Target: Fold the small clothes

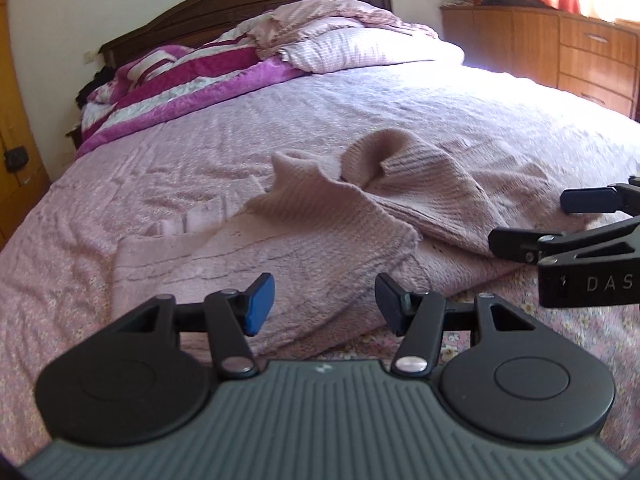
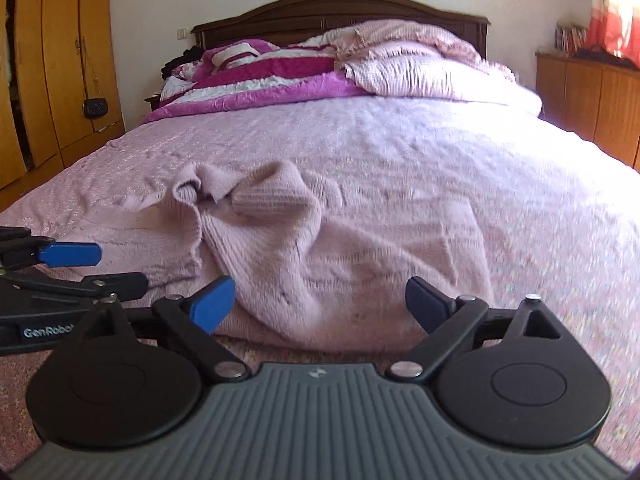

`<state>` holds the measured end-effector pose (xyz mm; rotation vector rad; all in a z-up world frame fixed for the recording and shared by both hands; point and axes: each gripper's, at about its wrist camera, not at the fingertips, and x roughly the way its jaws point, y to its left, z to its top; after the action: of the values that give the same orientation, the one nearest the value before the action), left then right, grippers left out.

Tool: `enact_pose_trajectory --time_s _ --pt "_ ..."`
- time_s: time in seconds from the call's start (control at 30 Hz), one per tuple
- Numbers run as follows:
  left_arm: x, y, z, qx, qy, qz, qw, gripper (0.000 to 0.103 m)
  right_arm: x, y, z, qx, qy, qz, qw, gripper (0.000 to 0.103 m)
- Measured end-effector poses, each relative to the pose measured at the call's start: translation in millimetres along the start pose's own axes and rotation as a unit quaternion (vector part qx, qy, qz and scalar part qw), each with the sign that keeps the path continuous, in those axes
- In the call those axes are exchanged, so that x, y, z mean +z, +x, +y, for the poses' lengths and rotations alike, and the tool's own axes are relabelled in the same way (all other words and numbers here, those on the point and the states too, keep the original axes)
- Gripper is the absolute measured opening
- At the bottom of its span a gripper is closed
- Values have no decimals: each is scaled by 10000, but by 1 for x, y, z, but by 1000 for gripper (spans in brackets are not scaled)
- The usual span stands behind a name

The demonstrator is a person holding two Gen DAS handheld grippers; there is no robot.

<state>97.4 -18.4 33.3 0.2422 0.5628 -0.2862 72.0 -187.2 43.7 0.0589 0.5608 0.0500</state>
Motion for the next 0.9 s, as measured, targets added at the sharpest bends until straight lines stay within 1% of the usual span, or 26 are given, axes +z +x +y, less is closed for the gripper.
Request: enact_pose_trajectory --time_s 0.07,0.1,0.13,0.27,0.37,0.5,0.53,0.57,0.6,0.67,0.73,0.9 --pt "-1 5 -3 -169 43 6 9998 57 -5 3 -1 15 -17 83 10000 96" --pt "-1 7 -4 -234 57 -6 9997 54 -7 4 -1 13 -54 112 9999 96" --pt "-1 10 -6 -277 105 -2 9996 50 -9 5 0 10 -77 129 9999 96" --pt "0 19 -11 -212 318 -32 9993 49 -15 7 -4 75 32 151 9999 96" --pt "2 22 -7 -271 170 -106 9994 49 -15 5 -4 90 -1 91 9999 96" --pt "6 30 -2 -306 -86 -51 9995 48 -13 -3 0 143 -209 -97 9996 96" --pt "6 30 -2 -332 -108 -71 9994 30 -12 -4 0 161 -233 -114 9995 96" --pt "8 30 -1 -401 -111 -66 9991 17 -12 -5 1 182 -243 -117 9995 96" --pt "9 29 0 -419 -82 -25 9991 12 -12 -5 1 194 -243 -110 9995 96" --pt "13 24 6 -522 -62 -84 9986 12 -11 -6 1 236 -251 -116 9993 96" --pt "17 18 17 -561 -184 -163 9981 12 -10 -7 3 290 -260 -145 9991 96" --pt "30 6 51 -139 -431 -372 9983 11 4 -3 17 516 -600 -358 9962 95"
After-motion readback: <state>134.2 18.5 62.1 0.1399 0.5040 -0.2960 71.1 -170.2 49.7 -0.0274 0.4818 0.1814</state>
